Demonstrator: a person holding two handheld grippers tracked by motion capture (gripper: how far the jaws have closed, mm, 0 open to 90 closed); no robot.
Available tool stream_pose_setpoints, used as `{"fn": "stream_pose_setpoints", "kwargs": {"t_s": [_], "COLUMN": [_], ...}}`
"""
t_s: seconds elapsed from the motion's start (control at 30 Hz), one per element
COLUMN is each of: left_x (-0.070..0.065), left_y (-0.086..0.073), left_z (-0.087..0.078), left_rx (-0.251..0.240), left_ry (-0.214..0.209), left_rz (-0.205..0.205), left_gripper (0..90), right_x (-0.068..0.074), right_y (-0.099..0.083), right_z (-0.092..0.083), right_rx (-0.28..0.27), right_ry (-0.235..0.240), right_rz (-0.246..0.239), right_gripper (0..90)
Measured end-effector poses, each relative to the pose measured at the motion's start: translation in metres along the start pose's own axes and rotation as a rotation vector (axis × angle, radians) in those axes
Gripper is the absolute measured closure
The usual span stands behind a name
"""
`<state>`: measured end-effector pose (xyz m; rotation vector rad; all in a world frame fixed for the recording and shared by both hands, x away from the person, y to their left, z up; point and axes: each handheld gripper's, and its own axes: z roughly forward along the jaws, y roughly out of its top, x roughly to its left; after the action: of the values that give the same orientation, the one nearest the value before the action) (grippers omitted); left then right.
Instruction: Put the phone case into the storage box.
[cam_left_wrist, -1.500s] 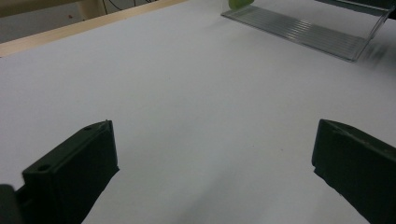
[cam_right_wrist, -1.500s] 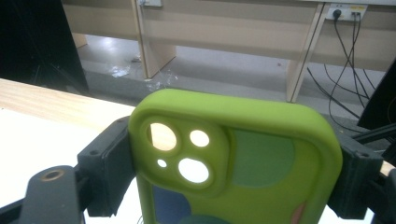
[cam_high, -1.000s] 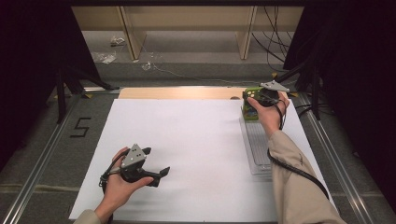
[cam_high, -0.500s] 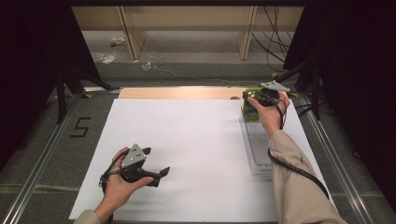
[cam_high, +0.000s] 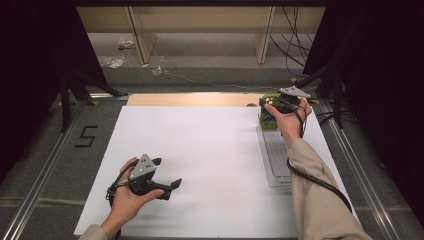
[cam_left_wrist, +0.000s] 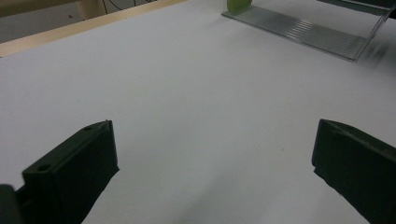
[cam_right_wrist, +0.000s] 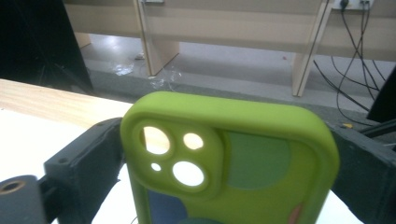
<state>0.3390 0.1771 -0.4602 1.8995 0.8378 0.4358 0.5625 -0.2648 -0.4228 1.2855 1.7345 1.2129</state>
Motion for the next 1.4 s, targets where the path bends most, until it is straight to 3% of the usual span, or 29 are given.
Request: {"fn": "stream_pose_setpoints", "kwargs": {"t_s": [0.57,1.4], "left_x": [0.000,0.000], "left_y": [0.000,0.001], "left_z": [0.000,-0.001], "left_rx": [-0.002,-0.009], "left_ry": [0.001,0.008], "left_rz": [-0.002,-0.007], "left_gripper": [0.0,0.0], "right_x": [0.006,0.017], "right_y": [0.003,-0.001], "right_z": [-0.013,-0.050], "right_rx": [-0.014,0.002], "right_ry": [-0.010,-0.003], "right_rz": [0.005,0.005], "right_gripper": [3.0,6.9]}}
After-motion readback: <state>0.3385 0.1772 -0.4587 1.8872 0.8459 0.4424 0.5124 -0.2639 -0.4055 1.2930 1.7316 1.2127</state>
